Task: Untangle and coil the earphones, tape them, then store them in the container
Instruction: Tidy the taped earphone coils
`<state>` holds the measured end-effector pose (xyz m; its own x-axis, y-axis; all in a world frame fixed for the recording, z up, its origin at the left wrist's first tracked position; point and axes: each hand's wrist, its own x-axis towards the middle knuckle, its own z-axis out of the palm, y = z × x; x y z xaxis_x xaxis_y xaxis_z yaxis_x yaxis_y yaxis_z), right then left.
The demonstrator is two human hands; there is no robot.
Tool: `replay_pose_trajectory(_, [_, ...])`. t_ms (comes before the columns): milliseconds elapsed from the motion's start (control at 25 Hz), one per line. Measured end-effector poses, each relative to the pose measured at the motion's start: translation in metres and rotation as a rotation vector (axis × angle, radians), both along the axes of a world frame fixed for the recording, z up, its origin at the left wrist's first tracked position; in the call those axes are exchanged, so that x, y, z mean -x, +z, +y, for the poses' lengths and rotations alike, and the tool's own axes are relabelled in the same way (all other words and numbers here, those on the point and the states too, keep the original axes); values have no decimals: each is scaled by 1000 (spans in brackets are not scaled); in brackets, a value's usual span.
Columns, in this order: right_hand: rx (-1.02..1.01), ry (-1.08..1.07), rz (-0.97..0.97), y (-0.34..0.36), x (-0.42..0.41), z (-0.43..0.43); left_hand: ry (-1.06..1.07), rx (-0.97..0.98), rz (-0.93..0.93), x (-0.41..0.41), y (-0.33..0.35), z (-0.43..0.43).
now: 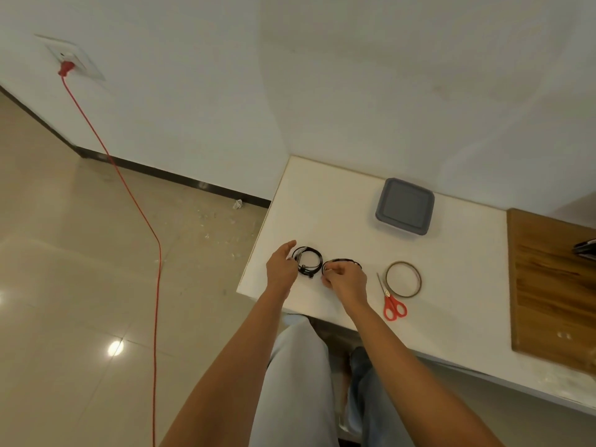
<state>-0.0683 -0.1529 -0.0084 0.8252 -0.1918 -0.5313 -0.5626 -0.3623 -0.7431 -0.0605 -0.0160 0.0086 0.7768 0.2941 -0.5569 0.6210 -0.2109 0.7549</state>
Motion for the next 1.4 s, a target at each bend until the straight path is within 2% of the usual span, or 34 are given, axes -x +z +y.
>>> replay_pose_trajectory(280, [-11, 13, -139, 70, 30, -19, -59, 26, -134, 24, 66, -19])
replay_pose_trajectory(560, [29, 46, -278, 136, 89, -69, -206, -18, -250, 90, 135, -35])
replay_pose_trajectory(760, [132, 36, -325, 145, 134, -92, -313, -112, -296, 133, 148, -49])
replay_pose_trajectory(960, [150, 10, -271, 139, 152, -110, -350, -136, -276, 150, 145, -53])
replay_pose_trajectory(1400, [235, 13, -174, 102, 106, -129, -379, -117, -184, 103, 117, -65])
